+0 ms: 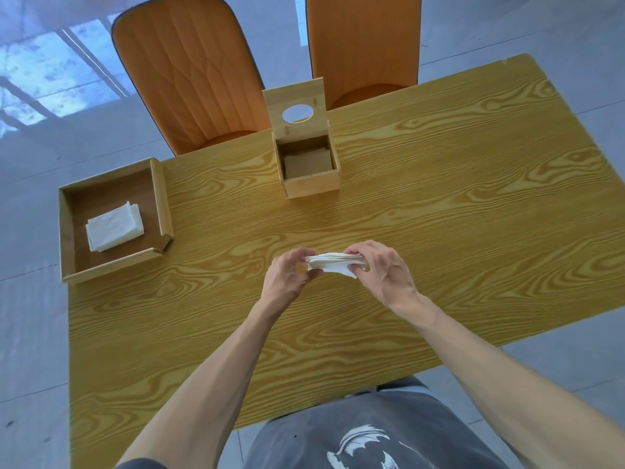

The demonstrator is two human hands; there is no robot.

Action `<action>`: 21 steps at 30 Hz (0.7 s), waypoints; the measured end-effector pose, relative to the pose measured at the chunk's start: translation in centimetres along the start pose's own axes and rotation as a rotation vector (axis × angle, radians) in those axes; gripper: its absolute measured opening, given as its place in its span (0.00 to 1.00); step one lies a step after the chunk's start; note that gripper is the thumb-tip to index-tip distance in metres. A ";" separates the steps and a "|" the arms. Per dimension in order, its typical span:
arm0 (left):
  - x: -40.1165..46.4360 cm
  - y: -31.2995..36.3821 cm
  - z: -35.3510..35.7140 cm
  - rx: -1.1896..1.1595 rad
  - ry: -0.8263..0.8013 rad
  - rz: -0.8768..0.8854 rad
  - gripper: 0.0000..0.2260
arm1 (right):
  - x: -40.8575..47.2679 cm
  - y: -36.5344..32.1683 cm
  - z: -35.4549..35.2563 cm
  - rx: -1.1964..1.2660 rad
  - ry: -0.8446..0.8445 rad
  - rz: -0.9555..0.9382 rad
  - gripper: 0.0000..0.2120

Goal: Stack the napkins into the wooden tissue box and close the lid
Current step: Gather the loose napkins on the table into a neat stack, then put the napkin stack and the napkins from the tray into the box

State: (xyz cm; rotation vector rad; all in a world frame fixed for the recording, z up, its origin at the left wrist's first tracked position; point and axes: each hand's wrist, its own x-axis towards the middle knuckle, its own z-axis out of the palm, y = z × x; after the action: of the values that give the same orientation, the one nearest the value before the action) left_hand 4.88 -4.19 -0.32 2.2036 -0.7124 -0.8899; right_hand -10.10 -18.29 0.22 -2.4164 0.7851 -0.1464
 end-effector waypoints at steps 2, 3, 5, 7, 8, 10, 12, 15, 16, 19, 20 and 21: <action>-0.2 -0.3 0.2 0.017 -0.002 0.019 0.15 | -0.3 0.4 0.2 -0.017 -0.016 0.010 0.15; -0.2 -0.4 0.3 0.034 0.005 0.038 0.16 | -0.5 0.7 0.2 -0.022 -0.019 0.017 0.16; -0.2 -0.6 0.3 0.055 0.028 0.081 0.14 | -0.8 1.1 0.2 -0.006 -0.009 0.034 0.15; -0.2 -0.5 0.3 0.059 0.055 0.114 0.11 | -1.0 1.3 0.1 0.019 0.023 0.026 0.13; -0.2 -0.5 0.3 0.063 0.067 0.126 0.11 | -1.0 1.3 0.1 0.026 0.039 0.014 0.12; -0.3 -0.3 0.3 0.081 0.081 0.134 0.10 | -0.9 1.3 0.1 0.024 0.060 -0.006 0.11; -0.3 -0.4 0.3 0.080 0.064 0.117 0.10 | -0.8 1.4 0.2 0.030 0.055 -0.003 0.11; -0.3 -0.7 0.4 0.061 0.022 0.074 0.10 | -0.7 1.5 0.3 0.059 0.007 0.019 0.12; -0.2 -0.8 0.5 0.053 0.015 0.060 0.09 | -0.7 1.5 0.3 0.072 -0.007 0.035 0.11; 0.0 -0.6 0.2 -0.008 0.002 0.000 0.08 | -0.2 1.6 0.1 0.104 -0.019 0.107 0.10; 0.2 -0.3 0.0 -0.045 0.002 -0.025 0.08 | 0.1 1.7 0.1 0.117 -0.026 0.132 0.10; 0.4 0.1 -0.2 -0.089 0.006 -0.044 0.09 | 0.5 1.7 0.0 0.132 -0.032 0.151 0.11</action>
State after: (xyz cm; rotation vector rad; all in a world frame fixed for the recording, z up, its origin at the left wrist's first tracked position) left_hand 5.31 -4.47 -0.29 2.1499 -0.6112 -0.9189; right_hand -10.59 -19.69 -0.76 -2.2214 0.9105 -0.0963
